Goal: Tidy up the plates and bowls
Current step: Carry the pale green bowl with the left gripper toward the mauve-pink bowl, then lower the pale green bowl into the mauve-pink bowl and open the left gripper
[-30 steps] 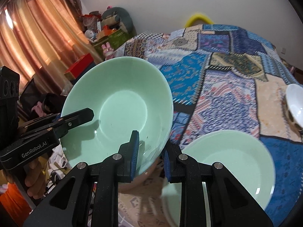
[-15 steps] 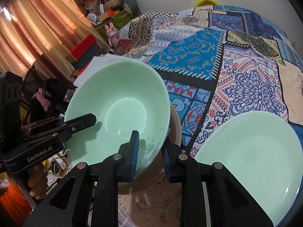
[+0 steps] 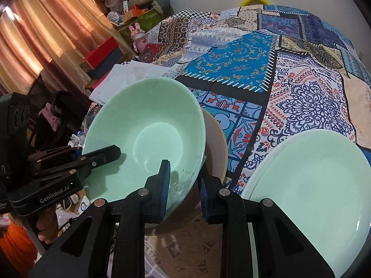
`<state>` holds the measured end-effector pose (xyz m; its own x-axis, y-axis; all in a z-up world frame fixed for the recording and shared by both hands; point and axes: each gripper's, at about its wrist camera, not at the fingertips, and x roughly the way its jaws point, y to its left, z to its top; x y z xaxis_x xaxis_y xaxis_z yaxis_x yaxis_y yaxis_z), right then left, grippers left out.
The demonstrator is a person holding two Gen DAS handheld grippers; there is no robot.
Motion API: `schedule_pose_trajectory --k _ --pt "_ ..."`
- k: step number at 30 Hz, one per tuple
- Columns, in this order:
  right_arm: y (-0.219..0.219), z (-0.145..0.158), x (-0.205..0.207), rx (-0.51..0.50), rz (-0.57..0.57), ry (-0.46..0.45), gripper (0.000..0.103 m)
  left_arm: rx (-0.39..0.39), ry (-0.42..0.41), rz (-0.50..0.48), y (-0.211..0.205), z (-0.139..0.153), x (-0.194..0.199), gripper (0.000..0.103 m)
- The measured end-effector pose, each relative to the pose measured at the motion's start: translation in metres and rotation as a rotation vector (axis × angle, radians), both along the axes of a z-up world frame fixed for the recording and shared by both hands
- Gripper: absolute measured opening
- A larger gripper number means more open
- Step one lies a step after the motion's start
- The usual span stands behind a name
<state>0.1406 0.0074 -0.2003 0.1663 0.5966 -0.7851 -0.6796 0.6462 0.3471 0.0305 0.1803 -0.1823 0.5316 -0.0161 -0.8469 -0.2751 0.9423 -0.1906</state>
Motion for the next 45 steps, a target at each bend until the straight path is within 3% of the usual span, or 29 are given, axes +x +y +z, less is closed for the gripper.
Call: schedule_pose_trajectory --k 10,19,27,31,35,38,45 --pt "-0.004 0.001 -0.001 -0.01 0.001 -0.039 0.024 0.0 0.02 -0.012 -0.003 -0.006 0.0 0.017" --pt "-0.013 0.002 0.002 0.025 -0.02 -0.011 0.024 0.034 0.054 -0.024 -0.009 -0.006 0.006 0.019" --pt "-0.022 0.004 0.003 0.055 -0.024 0.01 0.024 0.064 0.082 -0.079 -0.021 -0.007 0.012 0.039" --pt "-0.032 0.012 0.002 0.069 -0.051 -0.044 0.03 0.068 0.103 -0.068 -0.023 -0.004 0.016 0.044" --pt "-0.038 0.015 0.004 0.07 -0.054 -0.045 0.03 0.092 0.078 -0.047 -0.024 0.005 0.014 0.064" --pt "-0.046 0.017 0.005 0.075 -0.06 -0.051 0.031 0.185 0.042 -0.015 -0.027 0.015 0.011 0.078" --pt "-0.074 0.024 0.01 0.068 -0.11 -0.089 0.033 0.209 0.034 -0.03 -0.032 0.026 0.01 0.079"
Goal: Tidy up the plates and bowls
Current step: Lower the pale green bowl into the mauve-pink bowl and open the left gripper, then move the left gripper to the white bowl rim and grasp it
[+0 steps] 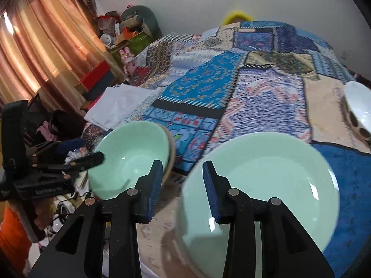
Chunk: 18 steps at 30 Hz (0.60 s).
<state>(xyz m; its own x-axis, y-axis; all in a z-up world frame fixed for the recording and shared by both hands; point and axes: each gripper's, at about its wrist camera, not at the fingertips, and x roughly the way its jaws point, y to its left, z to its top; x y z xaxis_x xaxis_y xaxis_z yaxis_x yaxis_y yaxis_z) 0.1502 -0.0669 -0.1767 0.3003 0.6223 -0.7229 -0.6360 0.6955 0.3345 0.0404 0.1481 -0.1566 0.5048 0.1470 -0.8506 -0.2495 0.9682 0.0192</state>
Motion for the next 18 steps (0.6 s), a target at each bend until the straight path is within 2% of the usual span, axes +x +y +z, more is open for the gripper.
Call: schedule_pose_trajectory --k 3,10,15,18 --pt "-0.02 0.007 0.007 -0.004 -0.042 -0.021 0.034 -0.009 -0.038 -0.002 -0.005 0.012 0.001 0.08" --pt "-0.078 0.026 0.029 -0.036 -0.189 -0.091 0.048 -0.038 -0.136 -0.054 -0.037 0.042 0.026 0.087" --pt "-0.116 0.026 0.052 -0.083 -0.294 -0.103 0.051 -0.063 -0.155 -0.109 -0.063 0.05 0.057 0.089" --pt "-0.136 0.022 0.067 -0.111 -0.351 -0.098 0.051 -0.11 -0.143 -0.151 -0.078 0.05 0.079 0.09"
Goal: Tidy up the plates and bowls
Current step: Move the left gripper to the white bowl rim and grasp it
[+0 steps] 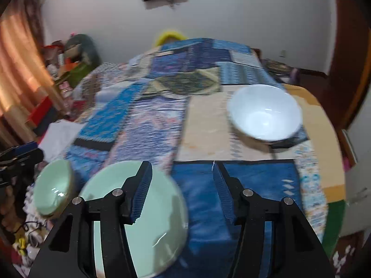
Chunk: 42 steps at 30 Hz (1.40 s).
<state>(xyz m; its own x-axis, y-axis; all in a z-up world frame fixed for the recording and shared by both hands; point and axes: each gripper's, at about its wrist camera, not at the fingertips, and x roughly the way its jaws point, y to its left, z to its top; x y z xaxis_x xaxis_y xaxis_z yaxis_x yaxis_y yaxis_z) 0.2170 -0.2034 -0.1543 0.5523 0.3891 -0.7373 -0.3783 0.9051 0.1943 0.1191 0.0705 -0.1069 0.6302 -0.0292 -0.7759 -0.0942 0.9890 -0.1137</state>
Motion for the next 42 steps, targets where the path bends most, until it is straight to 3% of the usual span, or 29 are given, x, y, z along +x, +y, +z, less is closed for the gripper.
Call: schedule_pose_trajectory --k 9,15,24,26,31,42 --pt "-0.059 -0.023 0.053 0.004 -0.17 0.047 0.051 0.034 0.026 -0.108 -0.052 -0.007 0.068 0.09" --pt "-0.089 -0.04 0.083 0.045 -0.243 0.106 0.051 0.02 0.054 -0.127 -0.075 -0.021 0.111 0.09" --pt "-0.101 -0.059 0.121 0.044 -0.292 0.141 0.029 0.028 0.112 -0.189 -0.106 -0.048 0.152 0.09" --pt "-0.1 -0.062 0.127 0.035 -0.297 0.145 0.029 0.035 0.109 -0.207 -0.112 -0.051 0.156 0.09" --pt "-0.096 -0.067 0.137 0.0 -0.268 0.137 0.022 0.042 0.117 -0.245 -0.124 -0.059 0.166 0.09" --pt "-0.063 -0.07 0.131 -0.048 -0.039 0.126 0.02 0.035 0.144 -0.252 -0.141 -0.077 0.187 0.09"
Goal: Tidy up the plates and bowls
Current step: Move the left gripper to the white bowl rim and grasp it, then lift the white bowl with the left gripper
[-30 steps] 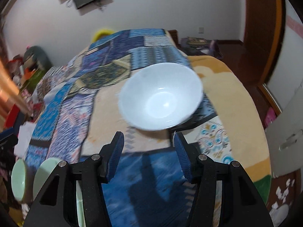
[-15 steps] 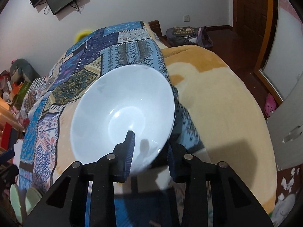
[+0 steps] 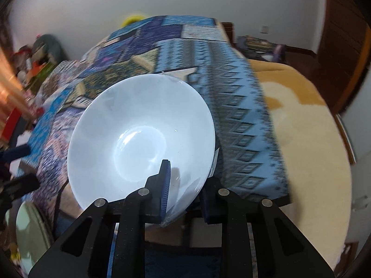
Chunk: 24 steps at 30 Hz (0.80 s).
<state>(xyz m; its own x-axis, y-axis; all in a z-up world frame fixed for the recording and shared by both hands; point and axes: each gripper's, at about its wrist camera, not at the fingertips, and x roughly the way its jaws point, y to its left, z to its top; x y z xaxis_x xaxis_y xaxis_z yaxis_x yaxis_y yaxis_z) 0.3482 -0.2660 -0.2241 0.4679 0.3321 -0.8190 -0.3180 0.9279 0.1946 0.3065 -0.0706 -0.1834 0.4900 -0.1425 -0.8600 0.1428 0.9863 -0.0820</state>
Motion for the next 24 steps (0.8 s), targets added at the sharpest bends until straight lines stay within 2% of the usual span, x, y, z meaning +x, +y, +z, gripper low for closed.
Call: schedule_pose_trajectory --k 5,10,12,14,16,19,24 --pt "0.016 0.003 -0.016 0.013 0.113 0.006 0.02 0.003 0.02 0.017 -0.002 -0.007 0.01 0.09" --pt "0.029 0.004 -0.03 0.013 0.165 0.028 0.02 0.008 0.074 0.03 -0.003 -0.023 0.015 0.087" --pt "0.03 0.003 -0.031 0.026 0.161 0.042 0.02 0.009 0.111 0.029 -0.004 -0.031 0.016 0.073" --pt "0.029 0.001 -0.03 0.037 0.15 0.056 0.02 -0.003 0.157 0.028 -0.003 -0.04 0.017 0.063" --pt "0.029 0.001 -0.028 0.04 0.142 0.061 0.02 -0.014 0.188 0.036 -0.001 -0.047 0.017 0.06" --pt "0.029 0.001 -0.029 0.049 0.127 0.07 0.02 0.015 0.164 0.024 -0.004 -0.048 0.014 0.05" --pt "0.031 0.004 -0.033 0.049 0.108 0.067 0.02 -0.002 0.161 -0.016 -0.01 -0.048 0.012 0.022"
